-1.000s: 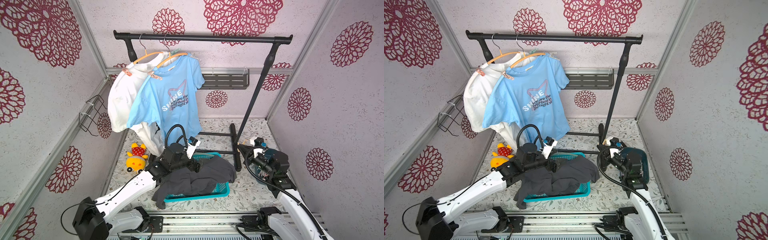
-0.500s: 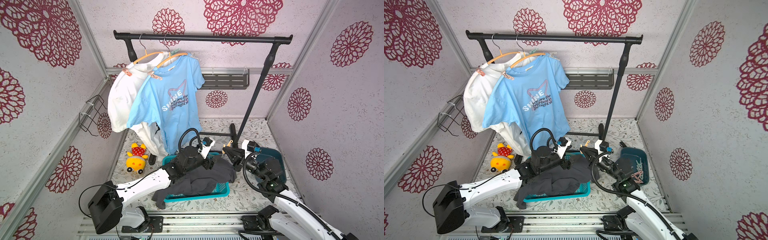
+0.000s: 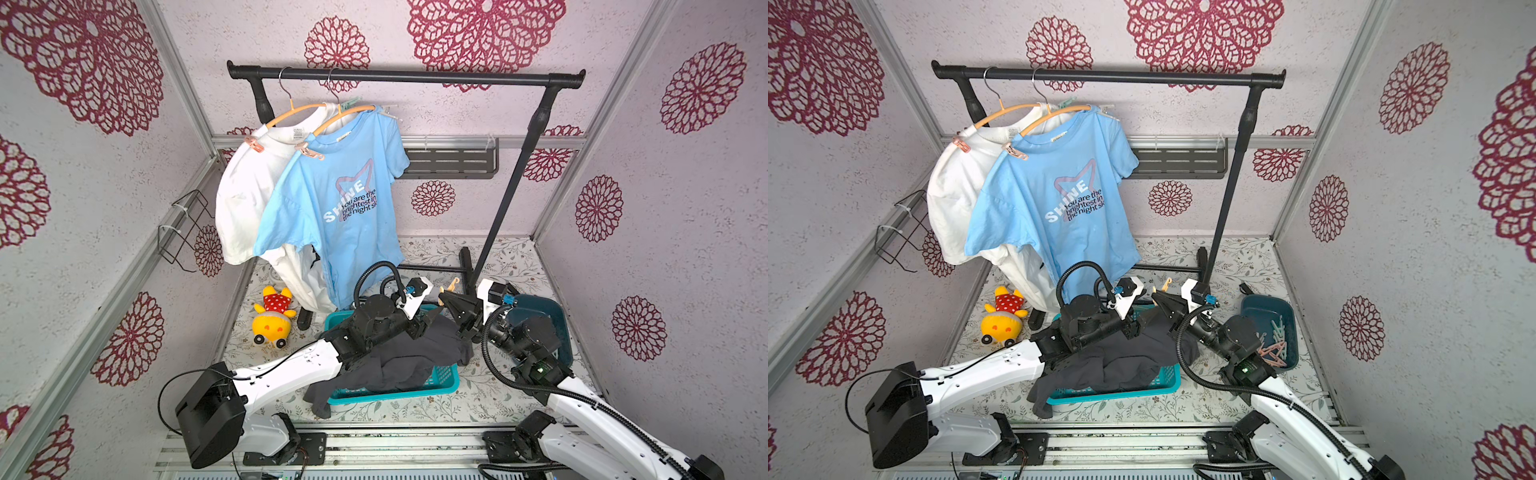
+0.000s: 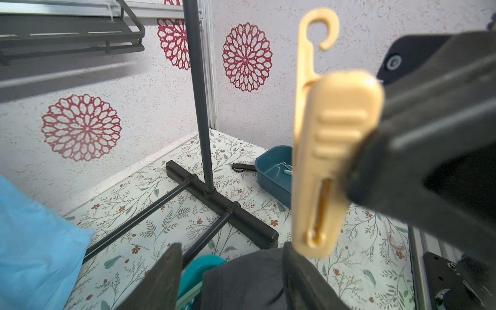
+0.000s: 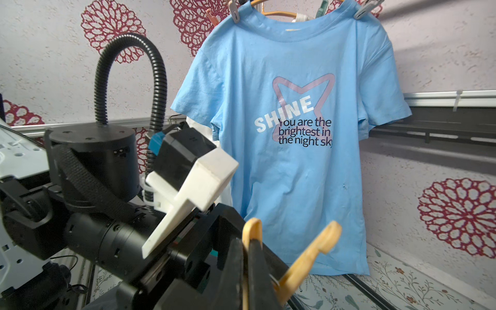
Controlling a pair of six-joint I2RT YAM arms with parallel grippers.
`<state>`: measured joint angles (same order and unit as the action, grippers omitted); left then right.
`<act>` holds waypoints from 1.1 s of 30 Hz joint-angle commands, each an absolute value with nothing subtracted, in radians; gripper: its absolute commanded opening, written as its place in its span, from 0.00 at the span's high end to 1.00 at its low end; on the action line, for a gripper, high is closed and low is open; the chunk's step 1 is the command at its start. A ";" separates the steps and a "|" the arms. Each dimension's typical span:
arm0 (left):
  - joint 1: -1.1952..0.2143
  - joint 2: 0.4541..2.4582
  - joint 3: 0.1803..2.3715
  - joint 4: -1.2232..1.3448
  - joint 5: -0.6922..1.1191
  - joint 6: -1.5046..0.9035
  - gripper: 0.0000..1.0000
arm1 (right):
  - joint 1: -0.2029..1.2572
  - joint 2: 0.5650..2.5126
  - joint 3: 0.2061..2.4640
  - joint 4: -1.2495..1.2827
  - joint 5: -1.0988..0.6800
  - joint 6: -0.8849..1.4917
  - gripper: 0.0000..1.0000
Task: Use clothespins to secure the t-shirt on both sides of the hanger
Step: Open the clothespin.
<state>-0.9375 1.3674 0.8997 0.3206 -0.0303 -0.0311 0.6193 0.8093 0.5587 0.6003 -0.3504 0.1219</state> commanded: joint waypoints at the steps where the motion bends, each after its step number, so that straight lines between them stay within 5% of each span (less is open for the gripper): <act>1: -0.945 1.327 0.893 0.244 -0.109 0.050 0.36 | 0.626 0.795 0.591 0.605 -0.320 0.078 1.00; 14: -0.948 1.286 0.867 0.396 0.092 -0.045 0.34 | 0.652 0.854 0.581 0.725 -0.358 0.115 1.00; 33: -0.948 1.296 0.881 0.467 0.086 -0.095 0.56 | 0.704 0.826 0.534 0.757 -0.361 0.163 1.00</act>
